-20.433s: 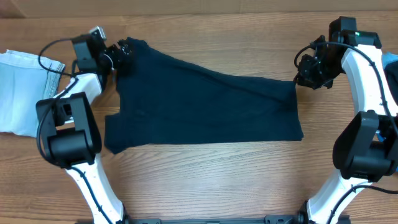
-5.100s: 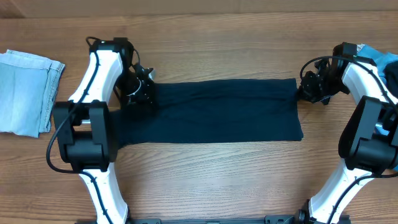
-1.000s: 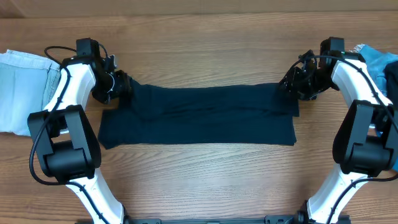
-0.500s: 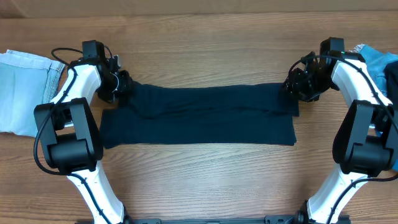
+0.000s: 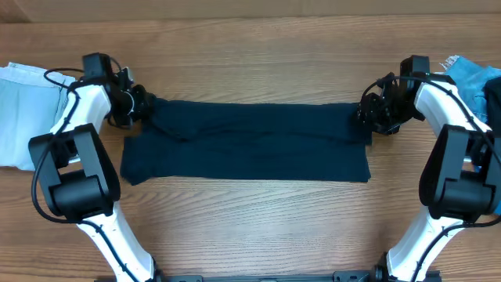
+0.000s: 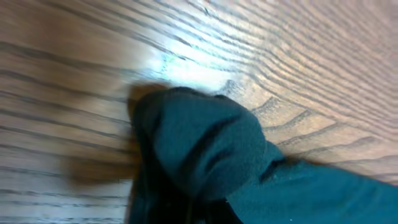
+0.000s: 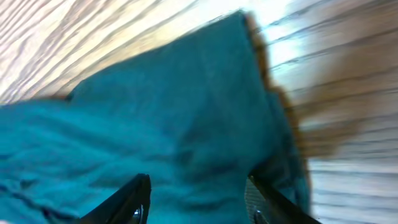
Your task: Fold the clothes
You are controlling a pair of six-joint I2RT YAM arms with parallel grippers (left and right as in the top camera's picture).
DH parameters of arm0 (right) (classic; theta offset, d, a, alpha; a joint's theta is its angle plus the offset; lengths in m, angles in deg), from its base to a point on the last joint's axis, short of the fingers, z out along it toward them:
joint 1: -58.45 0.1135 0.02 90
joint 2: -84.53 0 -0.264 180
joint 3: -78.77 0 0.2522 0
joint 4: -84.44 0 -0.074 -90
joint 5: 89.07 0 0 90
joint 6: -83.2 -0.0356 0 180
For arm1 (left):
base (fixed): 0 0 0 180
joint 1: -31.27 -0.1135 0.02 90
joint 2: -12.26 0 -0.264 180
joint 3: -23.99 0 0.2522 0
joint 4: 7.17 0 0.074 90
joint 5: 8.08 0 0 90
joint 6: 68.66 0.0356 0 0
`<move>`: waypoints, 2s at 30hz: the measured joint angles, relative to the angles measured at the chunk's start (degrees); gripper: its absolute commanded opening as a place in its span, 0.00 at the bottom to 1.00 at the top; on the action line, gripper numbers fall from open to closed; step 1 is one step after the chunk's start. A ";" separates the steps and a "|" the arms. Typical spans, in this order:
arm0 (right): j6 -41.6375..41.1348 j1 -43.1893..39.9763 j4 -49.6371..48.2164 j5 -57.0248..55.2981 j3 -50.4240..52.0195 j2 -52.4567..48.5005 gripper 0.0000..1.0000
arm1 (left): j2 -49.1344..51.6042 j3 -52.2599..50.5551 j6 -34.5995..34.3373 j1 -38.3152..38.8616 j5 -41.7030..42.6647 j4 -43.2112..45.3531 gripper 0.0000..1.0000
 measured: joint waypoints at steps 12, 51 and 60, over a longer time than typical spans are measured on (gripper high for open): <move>4.17 -0.04 5.99 9.27 0.04 3.96 0.56 | 0.00 -0.17 -1.53 -0.52 1.36 3.08 0.09; -9.90 5.64 -4.83 -4.17 14.34 5.90 0.04 | 0.00 -0.20 -5.75 -5.27 3.21 5.27 0.20; -9.94 5.64 -4.85 -4.17 14.34 5.90 0.05 | 0.02 -0.20 -5.09 -5.60 5.42 5.49 0.42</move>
